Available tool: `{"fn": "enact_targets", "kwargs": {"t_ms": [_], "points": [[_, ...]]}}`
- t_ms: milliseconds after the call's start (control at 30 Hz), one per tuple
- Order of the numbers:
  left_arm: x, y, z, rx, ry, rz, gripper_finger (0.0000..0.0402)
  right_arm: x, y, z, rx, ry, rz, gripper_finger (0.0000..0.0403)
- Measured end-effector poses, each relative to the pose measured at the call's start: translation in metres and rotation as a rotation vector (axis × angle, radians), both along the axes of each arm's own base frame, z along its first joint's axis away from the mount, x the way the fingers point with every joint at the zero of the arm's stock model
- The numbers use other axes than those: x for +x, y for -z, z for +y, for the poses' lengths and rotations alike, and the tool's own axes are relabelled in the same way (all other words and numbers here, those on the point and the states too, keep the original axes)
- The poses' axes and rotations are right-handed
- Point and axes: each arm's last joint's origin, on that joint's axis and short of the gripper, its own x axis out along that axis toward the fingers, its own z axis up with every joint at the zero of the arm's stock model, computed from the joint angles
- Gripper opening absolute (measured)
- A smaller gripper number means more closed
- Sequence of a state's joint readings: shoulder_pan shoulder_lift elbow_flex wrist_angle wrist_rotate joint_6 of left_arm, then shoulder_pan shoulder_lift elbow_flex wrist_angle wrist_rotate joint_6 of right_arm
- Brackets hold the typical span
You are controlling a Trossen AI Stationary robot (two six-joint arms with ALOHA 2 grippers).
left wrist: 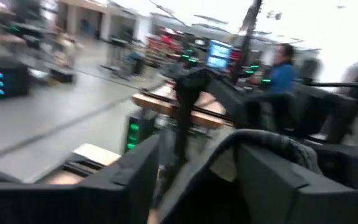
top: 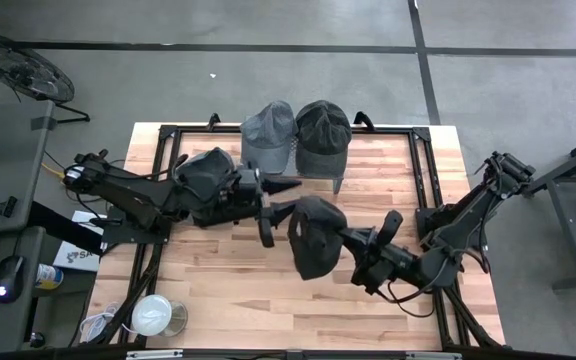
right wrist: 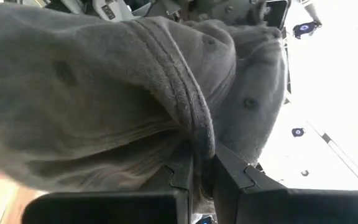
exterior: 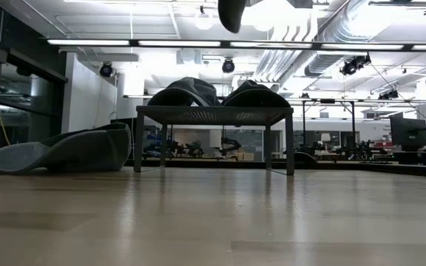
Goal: Pick & Place hat
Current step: Stack the black cap on top of the black cap on the shelf
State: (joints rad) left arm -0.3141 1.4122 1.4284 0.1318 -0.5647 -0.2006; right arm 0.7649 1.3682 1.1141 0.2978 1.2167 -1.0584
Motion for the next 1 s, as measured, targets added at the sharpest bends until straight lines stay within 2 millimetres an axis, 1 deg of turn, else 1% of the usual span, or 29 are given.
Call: {"fn": "enact_targets", "kwargs": {"t_ms": [133,233,333,400,500,667,767,867,1000], "points": [[-0.011,-0.009,0.004,0.071,-0.036,-0.002,0.0265,0.000,0.007,0.000,0.009,0.001,0.030,0.0022],[-0.022,-0.015,0.007,0.129,-0.039,0.023,0.0293,-0.001,0.014,0.000,0.027,0.006,0.057,0.0022],[-0.037,-0.019,0.008,0.145,-0.049,0.062,0.0305,-0.001,0.018,-0.001,0.052,0.014,0.063,0.0022],[-0.048,-0.023,0.011,0.133,-0.088,0.064,0.0307,-0.002,0.018,-0.001,0.062,0.040,0.052,0.0022],[-0.062,-0.029,0.008,0.122,-0.117,0.065,0.0307,-0.002,0.016,-0.003,0.059,0.087,0.040,0.0022],[-0.077,-0.035,0.006,0.099,-0.157,0.048,0.0308,0.006,-0.002,-0.013,0.089,0.145,0.002,0.0022],[-0.082,-0.038,0.007,0.089,-0.169,0.037,0.0308,0.012,-0.014,-0.022,0.093,0.167,-0.004,0.0022],[-0.083,-0.039,0.007,0.092,-0.164,0.037,0.0308,0.019,-0.028,-0.034,0.105,0.178,-0.008,0.0022],[-0.086,-0.041,0.008,0.110,-0.164,0.034,0.0308,0.028,-0.044,-0.056,0.164,0.185,-0.012,0.0022]]}}
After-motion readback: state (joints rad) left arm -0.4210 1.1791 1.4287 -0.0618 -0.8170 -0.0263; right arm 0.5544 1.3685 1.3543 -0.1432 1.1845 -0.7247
